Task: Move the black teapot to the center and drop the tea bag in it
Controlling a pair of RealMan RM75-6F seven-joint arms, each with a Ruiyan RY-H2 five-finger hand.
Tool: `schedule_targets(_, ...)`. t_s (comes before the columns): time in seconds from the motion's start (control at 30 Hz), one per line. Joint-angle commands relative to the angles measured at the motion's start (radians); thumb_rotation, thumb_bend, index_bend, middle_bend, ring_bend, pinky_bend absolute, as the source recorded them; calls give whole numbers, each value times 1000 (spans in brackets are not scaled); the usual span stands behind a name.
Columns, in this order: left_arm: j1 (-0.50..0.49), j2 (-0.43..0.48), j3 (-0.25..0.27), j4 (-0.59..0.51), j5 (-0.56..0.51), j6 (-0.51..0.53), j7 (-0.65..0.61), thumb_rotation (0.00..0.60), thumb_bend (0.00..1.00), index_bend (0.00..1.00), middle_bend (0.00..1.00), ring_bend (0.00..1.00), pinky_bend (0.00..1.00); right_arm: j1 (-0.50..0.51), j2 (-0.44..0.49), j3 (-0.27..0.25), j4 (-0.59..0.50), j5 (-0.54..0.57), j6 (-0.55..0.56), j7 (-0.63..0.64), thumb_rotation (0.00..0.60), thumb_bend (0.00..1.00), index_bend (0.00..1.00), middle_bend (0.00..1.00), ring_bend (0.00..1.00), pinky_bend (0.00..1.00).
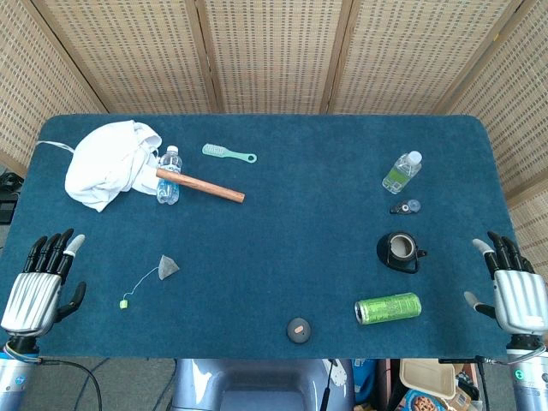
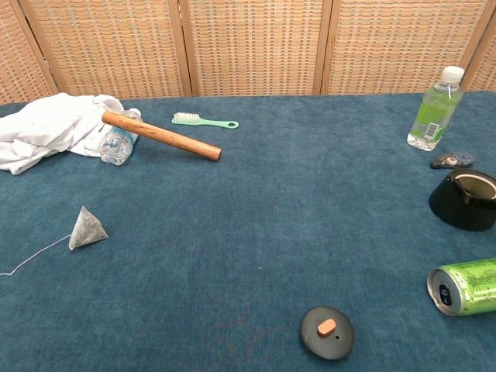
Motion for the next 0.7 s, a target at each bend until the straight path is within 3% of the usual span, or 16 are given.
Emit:
schedule_targets(0.03, -1, 0, 0, -1, 1, -1, 2, 600, 471, 0, 0, 0, 0, -1, 0, 0, 1, -1, 0, 1, 600, 280, 218, 176, 117, 312)
schedule_targets(0.43, 1, 4, -3, -5, 1, 8, 10, 600, 471, 0, 0, 0, 0, -1, 14, -3, 1, -25, -1, 21, 600, 280, 218, 184, 118, 315)
schedule_targets(0.7, 0, 15, -11, -8, -2, 12, 17, 600, 471, 0, 0, 0, 0, 39, 49, 6, -25, -59, -47, 21, 600, 341, 218, 197, 185, 420)
